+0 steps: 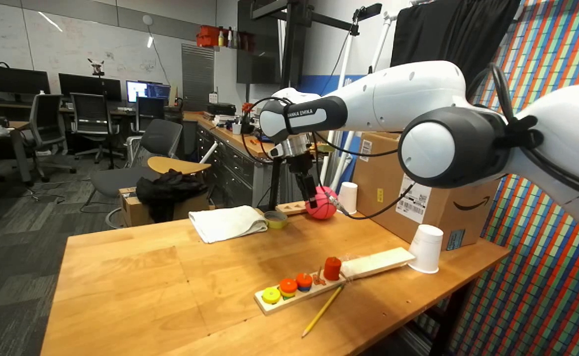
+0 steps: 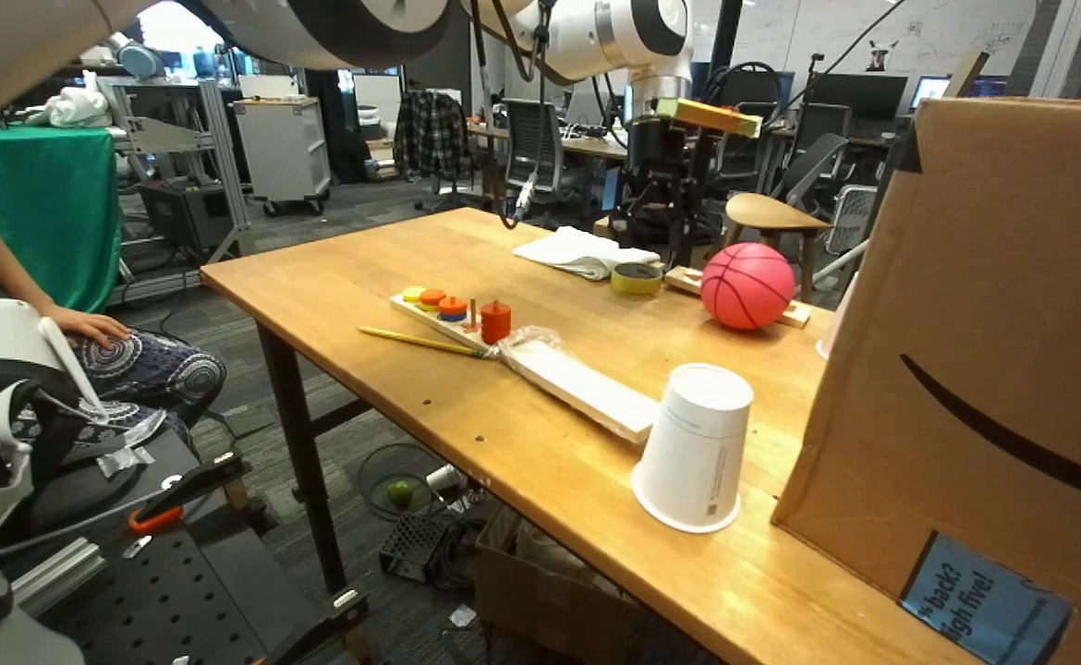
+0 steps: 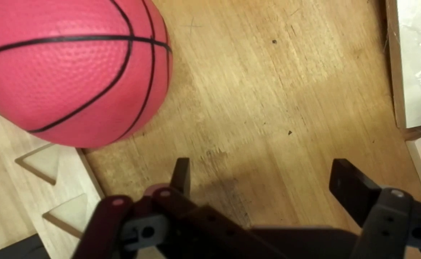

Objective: Move the ball

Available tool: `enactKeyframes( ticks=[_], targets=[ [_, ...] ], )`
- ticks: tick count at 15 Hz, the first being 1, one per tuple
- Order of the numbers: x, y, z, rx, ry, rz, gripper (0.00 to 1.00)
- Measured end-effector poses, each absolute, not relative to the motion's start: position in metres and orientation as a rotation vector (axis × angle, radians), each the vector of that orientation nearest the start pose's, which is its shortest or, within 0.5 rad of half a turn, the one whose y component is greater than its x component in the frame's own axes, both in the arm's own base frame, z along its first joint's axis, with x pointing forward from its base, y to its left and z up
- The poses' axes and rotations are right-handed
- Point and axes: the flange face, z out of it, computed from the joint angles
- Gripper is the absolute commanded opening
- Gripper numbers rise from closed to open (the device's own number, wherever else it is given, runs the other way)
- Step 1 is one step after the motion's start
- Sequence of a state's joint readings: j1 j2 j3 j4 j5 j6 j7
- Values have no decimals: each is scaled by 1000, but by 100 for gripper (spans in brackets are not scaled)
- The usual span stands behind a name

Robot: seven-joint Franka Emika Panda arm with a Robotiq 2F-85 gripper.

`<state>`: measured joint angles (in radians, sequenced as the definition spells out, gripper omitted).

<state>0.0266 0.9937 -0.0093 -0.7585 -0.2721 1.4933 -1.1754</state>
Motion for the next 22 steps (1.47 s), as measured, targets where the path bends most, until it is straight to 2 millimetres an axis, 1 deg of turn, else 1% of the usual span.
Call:
enactKeyframes(
  ticks=[4,11,14,17,22],
  targets=[
    [766,-25,320,-2648,-1794,606,100],
    [769,-32,319,-2685,-1773,614,100],
    [769,-39,317,-2721,-1738,632,100],
    [767,-46,310,-2752,-1686,668,100],
    [761,-49,299,-2768,-1589,747,100]
  ],
)
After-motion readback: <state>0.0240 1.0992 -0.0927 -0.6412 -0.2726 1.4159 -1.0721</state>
